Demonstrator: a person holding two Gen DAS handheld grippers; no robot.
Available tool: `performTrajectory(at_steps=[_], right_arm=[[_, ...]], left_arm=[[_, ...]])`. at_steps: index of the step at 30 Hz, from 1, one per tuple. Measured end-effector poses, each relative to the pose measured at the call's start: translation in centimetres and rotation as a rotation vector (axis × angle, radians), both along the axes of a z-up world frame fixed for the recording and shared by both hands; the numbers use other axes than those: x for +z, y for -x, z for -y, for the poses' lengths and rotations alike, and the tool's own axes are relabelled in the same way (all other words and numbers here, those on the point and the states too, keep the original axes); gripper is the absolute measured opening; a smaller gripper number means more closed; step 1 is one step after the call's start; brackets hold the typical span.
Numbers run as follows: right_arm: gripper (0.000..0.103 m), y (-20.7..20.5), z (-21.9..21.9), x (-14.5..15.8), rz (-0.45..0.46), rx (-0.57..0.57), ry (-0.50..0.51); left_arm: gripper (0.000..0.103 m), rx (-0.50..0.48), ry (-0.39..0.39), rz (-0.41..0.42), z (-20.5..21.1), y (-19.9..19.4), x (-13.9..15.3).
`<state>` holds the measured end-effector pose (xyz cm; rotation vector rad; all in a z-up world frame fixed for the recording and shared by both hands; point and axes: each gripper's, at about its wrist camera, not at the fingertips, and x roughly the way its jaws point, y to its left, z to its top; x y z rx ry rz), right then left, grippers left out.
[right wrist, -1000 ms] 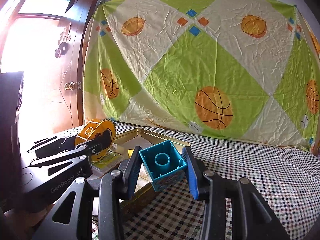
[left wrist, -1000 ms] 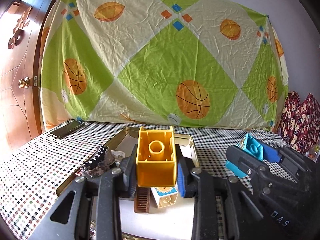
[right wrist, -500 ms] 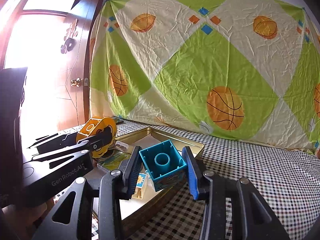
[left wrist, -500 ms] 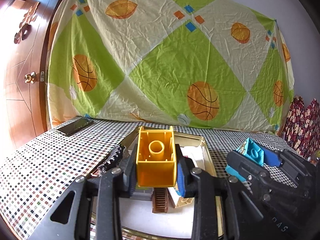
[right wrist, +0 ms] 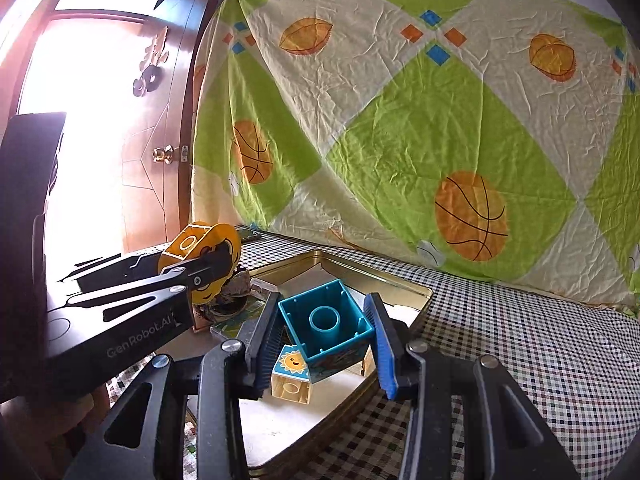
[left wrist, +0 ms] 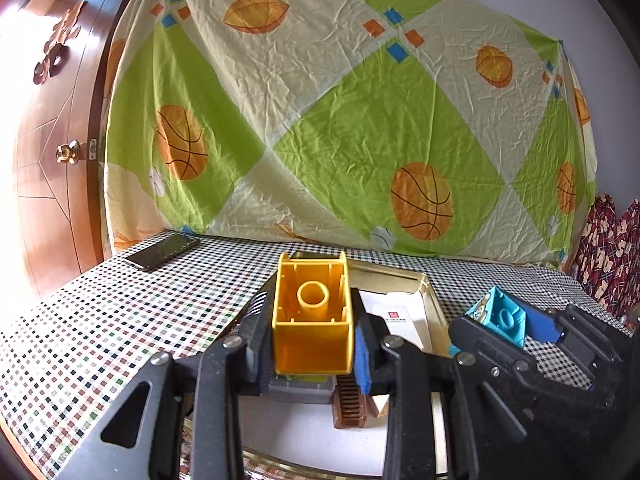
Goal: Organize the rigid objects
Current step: 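Carry the yellow brick and blue cube over the gold tin with both tools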
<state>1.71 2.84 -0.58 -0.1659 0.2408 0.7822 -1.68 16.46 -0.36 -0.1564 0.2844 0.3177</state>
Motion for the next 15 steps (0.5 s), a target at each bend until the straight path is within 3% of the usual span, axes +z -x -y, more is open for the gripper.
performTrajectory(at_steps=[15], right_arm=[[0.044,-0.3,-1.2,-0.1,-0.015,0.022,0.025]], left_arm=[[0.031,0.026,-0.009,-0.038,-2.1,-0.8,-0.1]])
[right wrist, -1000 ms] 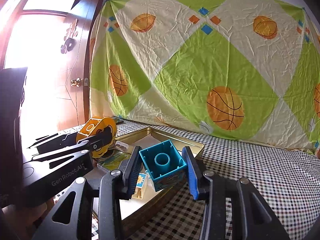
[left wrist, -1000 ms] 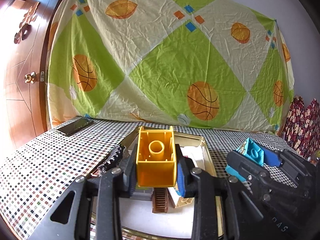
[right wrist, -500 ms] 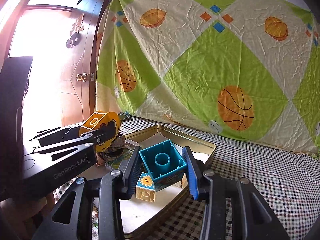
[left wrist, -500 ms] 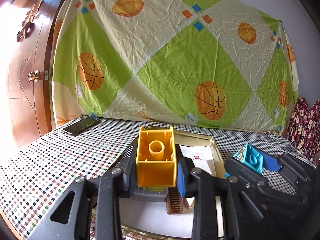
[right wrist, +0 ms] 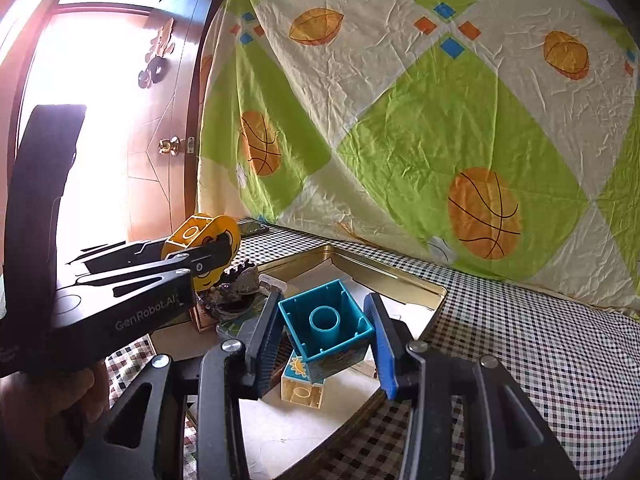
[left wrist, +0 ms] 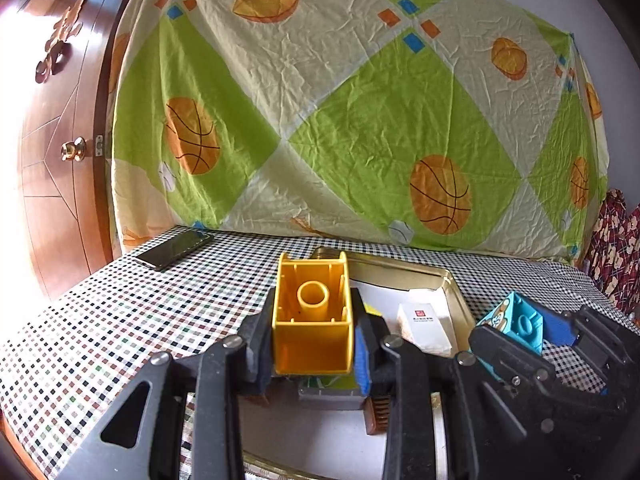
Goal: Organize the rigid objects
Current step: 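Carry the yellow brick and blue cube over the gold tin with both tools, then release the yellow brick into the tin with the left tool while the right tool releases the blue cube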
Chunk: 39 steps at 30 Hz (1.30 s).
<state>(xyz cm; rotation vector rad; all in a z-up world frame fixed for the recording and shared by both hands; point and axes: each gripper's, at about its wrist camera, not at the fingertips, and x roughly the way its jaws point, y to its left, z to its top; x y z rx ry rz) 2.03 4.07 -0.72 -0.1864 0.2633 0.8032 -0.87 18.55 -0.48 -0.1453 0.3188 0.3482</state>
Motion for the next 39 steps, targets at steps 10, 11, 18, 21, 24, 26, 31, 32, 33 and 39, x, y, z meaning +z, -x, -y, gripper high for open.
performTrajectory(at_steps=[10,11,18,21,24,26,31,32,33,39], right_arm=[[0.044,-1.7,-0.5,-0.1,-0.052,0.013,0.012],[0.044,-1.9,-0.5,-0.1,-0.059,0.013,0.010],[0.044,-3.1,-0.5,0.7,-0.081,0.012,0.009],[0.044,-3.9,-0.6,1.4,-0.092,0.011,0.012],[0.044,-4.9,-0.8,1.9,-0.108,0.010,0.016],[0.044,-5.6,-0.9,2.1,-0.123,0.008,0.020],[0.044,-7.4,-1.4,2.2,-0.174,0.013,0.038],[0.044,-7.8,-1.5,2.1,-0.186,0.014,0.041],[0.044,-8.1,-1.6,2.0,-0.197,0.014,0.047],[0.044,-10.1,-1.8,1.9,-0.265,0.011,0.066]], left_arm=[[0.030,-0.026,-0.014,-0.058,-0.4,-2.0,0.0],[0.030,-0.028,-0.016,-0.064,-0.4,-2.2,0.0],[0.030,-0.055,-0.018,-0.111,-0.4,-3.3,0.2],[0.030,-0.071,-0.011,-0.143,-0.5,-4.0,0.1],[0.030,-0.090,0.011,-0.176,-0.7,-4.8,0.0],[0.030,-0.096,0.018,-0.192,-0.9,-5.1,0.0],[0.031,-0.108,0.002,-0.235,-0.9,-6.0,0.1],[0.031,-0.115,0.006,-0.247,-0.9,-6.2,0.1],[0.031,-0.121,0.007,-0.256,-0.9,-6.4,0.2],[0.031,-0.149,-0.005,-0.311,-0.6,-7.7,0.3]])
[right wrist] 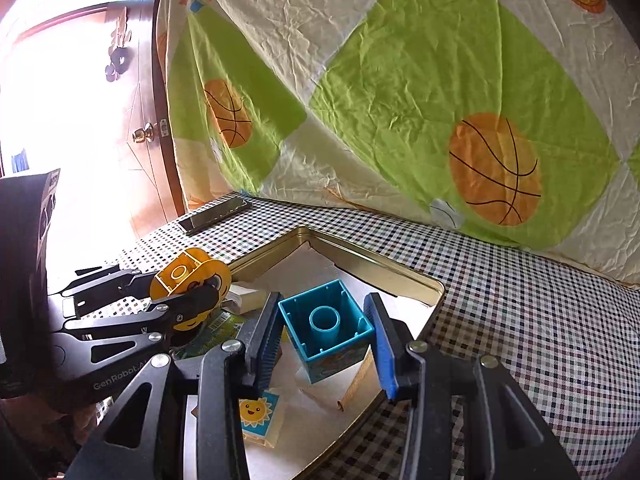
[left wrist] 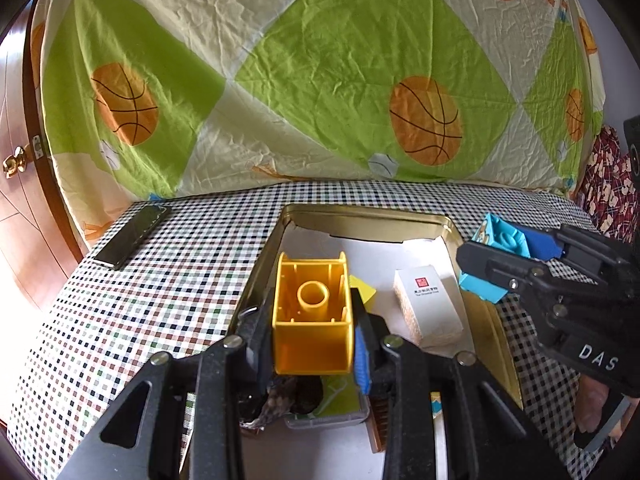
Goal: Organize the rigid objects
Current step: 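Release the yellow brick into the tin with the left tool while the right tool releases the blue cube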
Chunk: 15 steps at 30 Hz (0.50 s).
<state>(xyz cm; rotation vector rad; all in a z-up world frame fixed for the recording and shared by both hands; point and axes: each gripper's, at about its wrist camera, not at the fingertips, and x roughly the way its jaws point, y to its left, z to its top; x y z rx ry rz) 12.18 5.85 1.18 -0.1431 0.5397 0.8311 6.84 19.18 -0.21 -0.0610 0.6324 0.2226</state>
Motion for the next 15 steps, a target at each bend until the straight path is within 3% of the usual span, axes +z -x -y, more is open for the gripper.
performTrajectory(at_steps=[8,15], right_arm=[[0.044,-1.3,-1.6,-1.4,-0.057,0.011,0.075],[0.044,-1.8,-1.8,-2.4,-0.074,0.013,0.101]], left_arm=[[0.031,-0.033,0.020,-0.084,0.3,-2.3,-0.6],[0.031,-0.037,0.021,-0.109,0.3,-2.6,-1.0]])
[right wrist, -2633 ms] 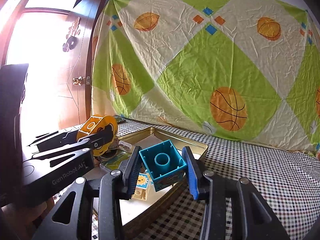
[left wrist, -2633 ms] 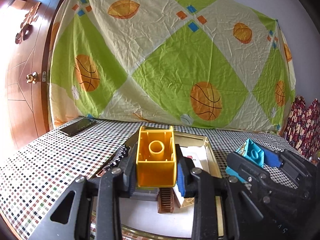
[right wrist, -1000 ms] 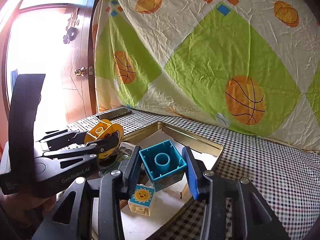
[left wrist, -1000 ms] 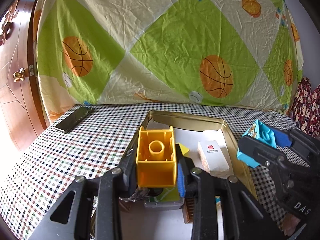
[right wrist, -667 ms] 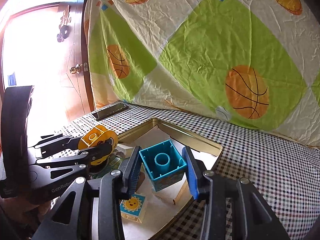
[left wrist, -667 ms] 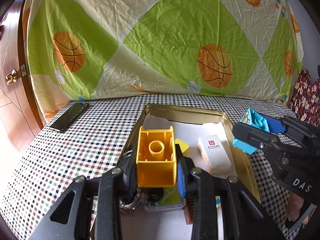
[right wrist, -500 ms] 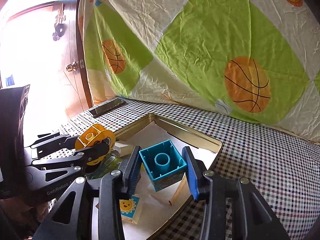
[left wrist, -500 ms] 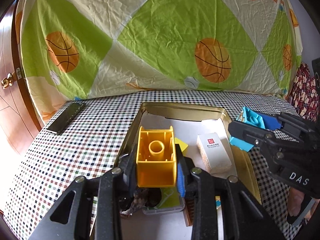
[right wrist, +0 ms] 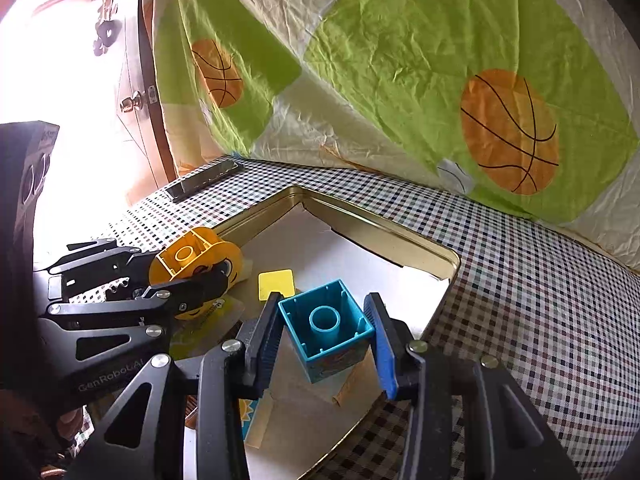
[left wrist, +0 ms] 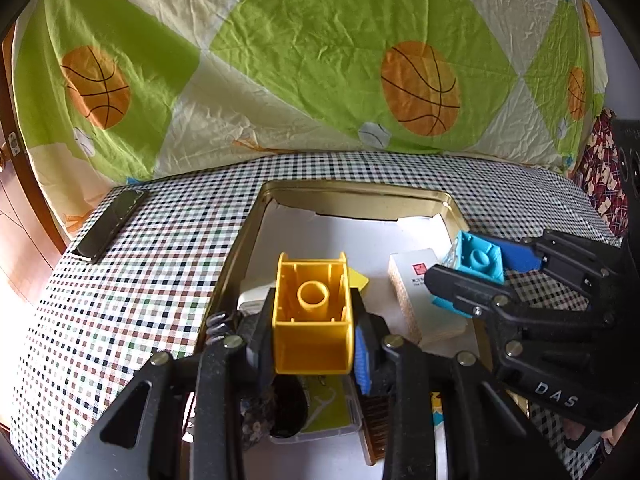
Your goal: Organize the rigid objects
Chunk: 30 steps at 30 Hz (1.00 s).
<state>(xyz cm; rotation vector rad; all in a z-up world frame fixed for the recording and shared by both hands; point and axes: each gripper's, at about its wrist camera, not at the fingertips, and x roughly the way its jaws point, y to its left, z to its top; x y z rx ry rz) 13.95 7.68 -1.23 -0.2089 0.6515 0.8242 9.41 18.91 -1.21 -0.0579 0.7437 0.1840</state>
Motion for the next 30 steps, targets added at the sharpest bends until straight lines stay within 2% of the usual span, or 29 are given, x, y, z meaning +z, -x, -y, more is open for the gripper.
performTrajectory(at_steps=[9,10,11,14,18,19,21,23,30], right_arm=[[0.045,0.9,0.1,-0.1,0.017,0.021,-0.002],[0.048,1.0,0.2,0.0,0.021,0.023,-0.006],[0.056,1.2,0.4,0.0,0.027,0.020,-0.013],[0.065,1.6,1.2,0.3,0.043,0.008,-0.034],[0.072,2.3,2.4,0.8,0.067,-0.012,-0.066],[0.078,2.4,2.8,0.9,0.074,-0.023,-0.078],[0.083,2.7,3.7,1.3,0.088,-0.042,-0.107],[0.083,3.0,4.4,1.7,0.101,-0.058,-0.125],[0.083,4.9,5.7,2.6,0.130,-0.052,-0.158]], left_arm=[[0.032,-0.009,-0.011,-0.007,0.2,0.1,0.1],[0.033,-0.007,-0.018,-0.004,0.3,0.2,0.1],[0.034,-0.008,-0.020,-0.002,0.3,0.3,0.1],[0.036,-0.010,-0.026,0.005,0.5,0.7,0.3],[0.061,0.011,-0.057,0.037,0.6,1.6,0.8],[0.064,0.013,-0.055,0.046,0.6,1.8,1.0],[0.087,0.044,-0.071,0.060,0.6,2.4,1.3],[0.097,0.068,-0.097,0.094,0.8,3.2,1.8],[0.102,0.097,-0.086,0.126,1.0,5.1,2.6]])
